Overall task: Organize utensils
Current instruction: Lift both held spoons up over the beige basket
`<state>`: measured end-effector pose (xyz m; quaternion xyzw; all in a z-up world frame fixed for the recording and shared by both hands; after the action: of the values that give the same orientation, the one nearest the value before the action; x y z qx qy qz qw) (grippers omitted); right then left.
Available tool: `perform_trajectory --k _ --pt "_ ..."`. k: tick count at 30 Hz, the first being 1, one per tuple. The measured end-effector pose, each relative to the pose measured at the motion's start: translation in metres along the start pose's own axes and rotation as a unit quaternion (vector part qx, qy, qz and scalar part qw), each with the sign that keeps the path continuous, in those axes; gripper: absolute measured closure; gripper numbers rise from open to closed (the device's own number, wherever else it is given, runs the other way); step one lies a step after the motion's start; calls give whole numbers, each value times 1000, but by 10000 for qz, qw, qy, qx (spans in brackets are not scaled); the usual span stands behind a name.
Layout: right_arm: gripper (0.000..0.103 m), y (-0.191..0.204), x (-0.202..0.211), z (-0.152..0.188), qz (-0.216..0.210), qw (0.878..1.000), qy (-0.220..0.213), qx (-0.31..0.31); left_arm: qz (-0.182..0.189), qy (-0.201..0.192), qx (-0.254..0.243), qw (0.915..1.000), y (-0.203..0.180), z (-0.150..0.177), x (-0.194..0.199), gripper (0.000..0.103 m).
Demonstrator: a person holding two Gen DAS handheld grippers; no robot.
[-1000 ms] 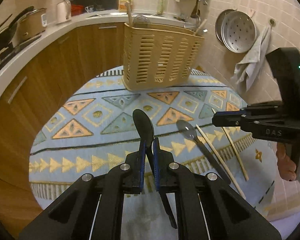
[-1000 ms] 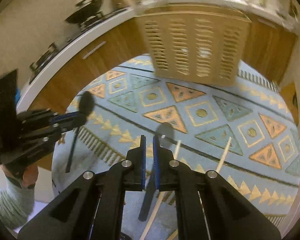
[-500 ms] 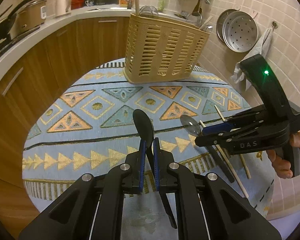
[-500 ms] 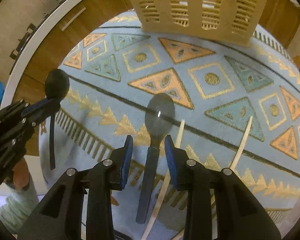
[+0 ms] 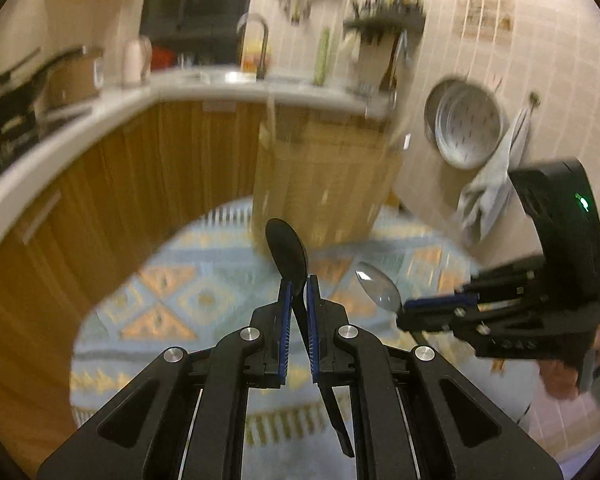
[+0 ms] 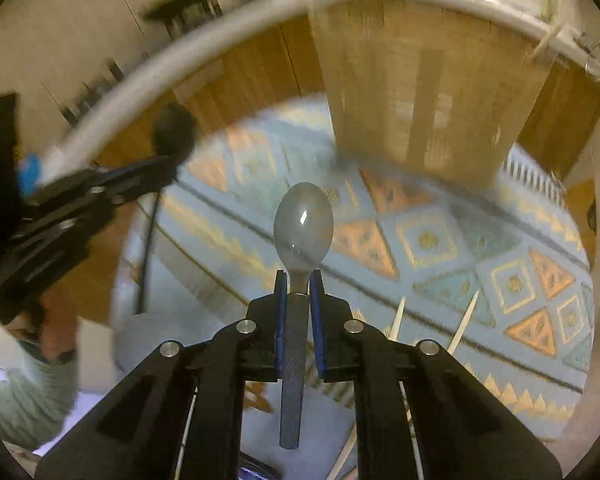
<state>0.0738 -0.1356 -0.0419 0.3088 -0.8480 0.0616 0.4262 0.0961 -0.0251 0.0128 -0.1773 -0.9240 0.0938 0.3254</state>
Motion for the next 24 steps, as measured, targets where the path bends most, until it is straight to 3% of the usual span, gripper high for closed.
perform_trajectory --k 3,5,9,12,15,20,24 --pt "94 -2 26 -24 -9 9978 -645 -152 158 -547 3 9984 -16 -34 15 97" --pt "94 -10 51 -46 365 9919 -1213 -66 151 -972 -64 9951 -28 -59 21 97" --pt "94 -46 92 -85 686 9743 -2124 -313 74 -1706 -163 9852 -53 -102 15 97" --pt "94 -72 108 -105 1202 9570 -2615 -369 -7 -2174 -299 9756 -71 -126 0 97" --pt "94 -104 112 -126 1757 9347 -3055 -452 -63 -2450 -335 9689 -84 -141 -24 97" --pt "94 -137 102 -143 2221 9157 -3311 -506 -439 -2669 -518 9613 -95 -151 -70 97" --pt "94 -155 82 -150 2483 9047 -3430 -471 -540 -2628 -401 9625 -86 -151 -94 97"
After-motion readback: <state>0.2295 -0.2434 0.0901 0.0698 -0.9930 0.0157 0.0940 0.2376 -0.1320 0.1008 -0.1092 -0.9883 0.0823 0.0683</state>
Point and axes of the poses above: each gripper's, at about its wrist camera, not at the fingertips, and x roughly against the way its jaws point, y to its left, z to its underside, the point moved 8 cm from there along -x, roughly the way its jaws point, and after that the axes turned 11 degrees about x, right-handed, at the moved point
